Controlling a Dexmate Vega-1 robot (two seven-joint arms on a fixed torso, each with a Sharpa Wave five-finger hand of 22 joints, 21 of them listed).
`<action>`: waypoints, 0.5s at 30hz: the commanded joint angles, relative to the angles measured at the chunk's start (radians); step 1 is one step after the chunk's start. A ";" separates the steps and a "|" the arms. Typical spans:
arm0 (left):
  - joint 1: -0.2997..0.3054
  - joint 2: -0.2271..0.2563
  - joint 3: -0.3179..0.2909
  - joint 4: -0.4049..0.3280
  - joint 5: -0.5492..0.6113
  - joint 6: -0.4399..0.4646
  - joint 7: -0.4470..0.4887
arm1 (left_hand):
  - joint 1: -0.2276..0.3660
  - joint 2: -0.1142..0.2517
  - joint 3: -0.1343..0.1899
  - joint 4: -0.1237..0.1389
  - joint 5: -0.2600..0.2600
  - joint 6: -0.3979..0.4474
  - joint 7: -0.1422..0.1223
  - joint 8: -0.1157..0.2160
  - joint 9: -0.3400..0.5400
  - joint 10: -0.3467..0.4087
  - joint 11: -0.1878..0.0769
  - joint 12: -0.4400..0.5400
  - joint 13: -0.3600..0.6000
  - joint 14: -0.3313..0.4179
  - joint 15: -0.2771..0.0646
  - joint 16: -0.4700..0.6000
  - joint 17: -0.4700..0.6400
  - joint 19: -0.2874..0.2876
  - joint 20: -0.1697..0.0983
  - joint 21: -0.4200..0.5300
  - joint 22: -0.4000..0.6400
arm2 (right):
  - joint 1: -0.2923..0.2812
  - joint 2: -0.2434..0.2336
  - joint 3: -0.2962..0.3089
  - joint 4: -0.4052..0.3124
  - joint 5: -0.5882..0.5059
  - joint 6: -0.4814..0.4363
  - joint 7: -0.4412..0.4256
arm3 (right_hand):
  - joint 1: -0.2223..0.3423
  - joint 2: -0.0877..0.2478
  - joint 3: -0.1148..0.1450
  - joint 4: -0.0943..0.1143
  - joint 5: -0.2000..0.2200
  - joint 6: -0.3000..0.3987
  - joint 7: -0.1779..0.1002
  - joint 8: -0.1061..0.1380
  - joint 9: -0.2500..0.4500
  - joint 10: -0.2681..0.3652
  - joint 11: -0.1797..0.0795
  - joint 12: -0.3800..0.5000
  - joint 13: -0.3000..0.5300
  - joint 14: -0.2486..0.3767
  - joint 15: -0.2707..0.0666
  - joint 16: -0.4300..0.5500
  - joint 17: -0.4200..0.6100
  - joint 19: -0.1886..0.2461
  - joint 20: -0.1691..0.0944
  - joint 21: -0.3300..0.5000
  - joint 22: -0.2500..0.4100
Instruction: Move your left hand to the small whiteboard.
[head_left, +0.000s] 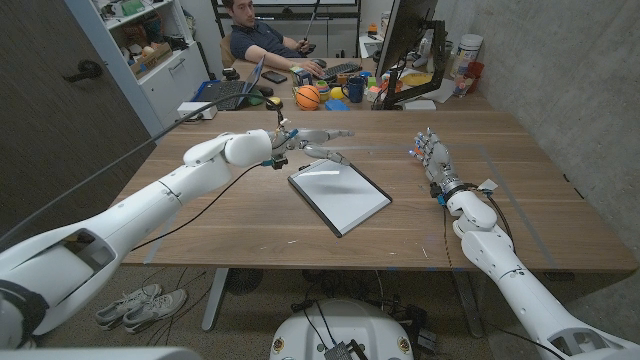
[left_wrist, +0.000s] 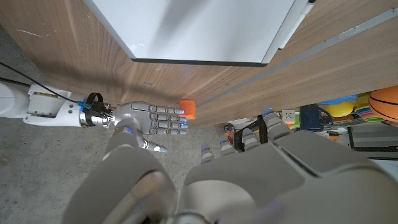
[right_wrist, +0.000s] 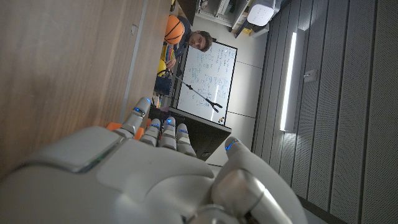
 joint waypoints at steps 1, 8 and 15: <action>-0.026 -0.004 0.038 -0.021 0.070 0.069 -0.098 | 0.005 -0.010 -0.009 -0.001 0.005 -0.091 -0.002 0.008 0.006 -0.138 0.002 0.005 0.004 -0.033 -0.007 -0.006 0.006 -0.010 0.003 -0.004 0.001 | 0.002 0.005 -0.001 0.008 0.000 0.004 -0.001 | -0.007 -0.002 -0.005 0.001 0.004 -0.004 0.009 0.007 0.003 0.001 0.006 0.006 0.004 -0.002 0.000 -0.001 0.005 -0.034 0.007 -0.003 0.005; -0.027 -0.007 0.058 -0.030 0.122 0.094 -0.107 | 0.011 -0.008 -0.014 -0.002 0.007 -0.091 -0.002 0.010 0.007 -0.137 0.001 0.007 0.004 -0.025 -0.012 -0.001 0.006 -0.014 0.003 -0.005 0.001 | -0.002 0.002 -0.002 0.004 -0.001 0.000 -0.001 | -0.011 -0.004 -0.008 0.001 0.005 -0.005 0.011 0.007 0.003 0.001 0.008 0.006 0.004 -0.002 0.000 -0.002 0.005 -0.034 0.006 -0.006 0.005; -0.027 -0.010 0.067 -0.028 0.139 0.101 -0.124 | 0.017 -0.006 -0.018 -0.002 0.008 -0.092 -0.002 0.012 0.007 -0.136 0.001 0.009 0.004 -0.019 -0.013 0.001 0.006 -0.012 0.002 -0.003 0.002 | -0.003 0.003 -0.002 0.003 0.000 -0.002 -0.002 | -0.013 -0.005 -0.011 0.002 0.006 -0.006 0.010 0.006 0.003 0.002 0.008 0.006 0.004 -0.001 0.000 -0.002 0.005 -0.033 0.007 -0.009 0.005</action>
